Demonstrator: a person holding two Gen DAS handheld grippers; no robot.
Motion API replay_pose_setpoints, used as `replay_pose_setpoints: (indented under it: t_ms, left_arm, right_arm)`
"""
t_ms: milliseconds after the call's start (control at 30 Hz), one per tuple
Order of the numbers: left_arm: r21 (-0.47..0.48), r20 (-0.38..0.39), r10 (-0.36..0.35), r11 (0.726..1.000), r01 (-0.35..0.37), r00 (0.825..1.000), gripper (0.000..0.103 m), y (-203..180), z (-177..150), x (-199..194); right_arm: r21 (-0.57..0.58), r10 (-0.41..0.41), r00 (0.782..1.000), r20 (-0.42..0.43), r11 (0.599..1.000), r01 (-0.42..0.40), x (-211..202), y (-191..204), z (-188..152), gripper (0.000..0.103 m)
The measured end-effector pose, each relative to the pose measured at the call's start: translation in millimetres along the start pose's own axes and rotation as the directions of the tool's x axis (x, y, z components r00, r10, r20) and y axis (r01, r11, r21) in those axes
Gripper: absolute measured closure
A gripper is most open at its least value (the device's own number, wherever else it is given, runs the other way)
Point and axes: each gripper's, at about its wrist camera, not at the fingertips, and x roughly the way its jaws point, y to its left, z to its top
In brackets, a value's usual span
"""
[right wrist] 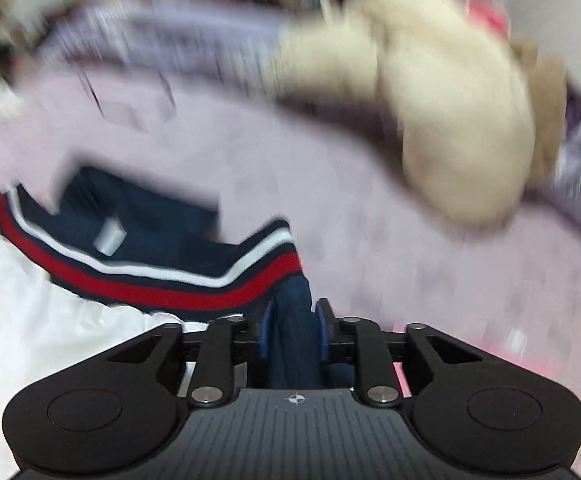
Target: Fold clothes
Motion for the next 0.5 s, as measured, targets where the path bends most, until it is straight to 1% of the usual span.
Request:
replay_pose_setpoints:
  t_ms: [33, 67, 100, 133, 167, 200, 233, 267, 300, 333, 367, 400, 433, 467, 500]
  left_arm:
    - [-0.014, 0.020, 0.006, 1.000, -0.006, 1.000, 0.062, 4, -4, -3]
    - [-0.044, 0.044, 0.020, 0.999, -0.018, 0.999, 0.055, 9, -9, -9]
    - [-0.088, 0.068, 0.047, 0.995, -0.041, 0.997, 0.049, 17, -11, -17]
    - [-0.133, 0.089, 0.081, 0.989, -0.068, 0.993, 0.048, 24, -11, -24]
    - [-0.173, 0.110, 0.109, 0.981, -0.089, 0.988, 0.048, 31, -11, -31]
    - [-0.209, 0.131, 0.133, 0.972, -0.104, 0.982, 0.049, 38, -10, -39]
    - [-0.216, 0.162, 0.110, 0.974, -0.074, 0.981, 0.049, 38, -13, -48]
    - [-0.197, 0.201, 0.048, 0.980, -0.008, 0.978, 0.049, 34, -18, -59]
    - [-0.174, 0.239, -0.015, 0.983, 0.058, 0.971, 0.049, 30, -24, -71]
    - [-0.150, 0.274, -0.078, 0.981, 0.122, 0.958, 0.048, 26, -29, -82]
    - [-0.093, 0.292, -0.139, 0.981, 0.172, 0.946, 0.046, 15, -37, -90]
    - [-0.012, 0.292, -0.198, 0.978, 0.210, 0.936, 0.042, -2, -47, -95]
    - [0.076, 0.289, -0.232, 0.973, 0.219, 0.929, 0.040, -20, -59, -99]
    - [0.149, 0.271, -0.221, 0.971, 0.186, 0.937, 0.035, -35, -72, -94]
    - [0.203, 0.242, -0.187, 0.969, 0.139, 0.952, 0.035, -46, -84, -85]
  right_arm:
    - [0.004, -0.013, 1.000, 0.019, 1.000, 0.013, -3, 0, -3, 0.071]
    - [0.008, -0.026, 0.999, 0.038, 1.000, 0.026, -5, 1, -7, 0.065]
    - [0.007, -0.055, 0.995, 0.085, 0.998, 0.054, -14, -2, -10, 0.048]
    - [0.007, -0.077, 0.986, 0.144, 0.997, 0.077, -26, -6, -11, 0.033]
    - [0.010, -0.094, 0.975, 0.204, 0.996, 0.094, -38, -10, -11, 0.031]
    - [0.011, -0.079, 0.966, 0.248, 0.997, 0.079, -48, -13, -8, 0.030]
    - [0.002, -0.026, 0.962, 0.270, 1.000, 0.026, -59, -13, -7, 0.030]
    - [-0.013, 0.039, 0.958, 0.285, 0.999, -0.036, -70, -12, -7, 0.030]
    - [-0.045, 0.115, 0.951, 0.286, 0.993, -0.106, -79, -9, -8, 0.030]
    - [-0.099, 0.190, 0.944, 0.271, 0.981, -0.169, -82, 0, -10, 0.030]
    - [-0.159, 0.260, 0.933, 0.248, 0.961, -0.226, -84, 13, -12, 0.030]
    - [-0.216, 0.329, 0.918, 0.221, 0.935, -0.283, -86, 25, -14, 0.030]
    - [-0.264, 0.387, 0.903, 0.187, 0.905, -0.333, -85, 37, -19, 0.031]
    - [-0.290, 0.433, 0.890, 0.142, 0.878, -0.380, -81, 48, -24, 0.031]
    - [-0.307, 0.473, 0.876, 0.094, 0.851, -0.426, -75, 58, -29, 0.031]
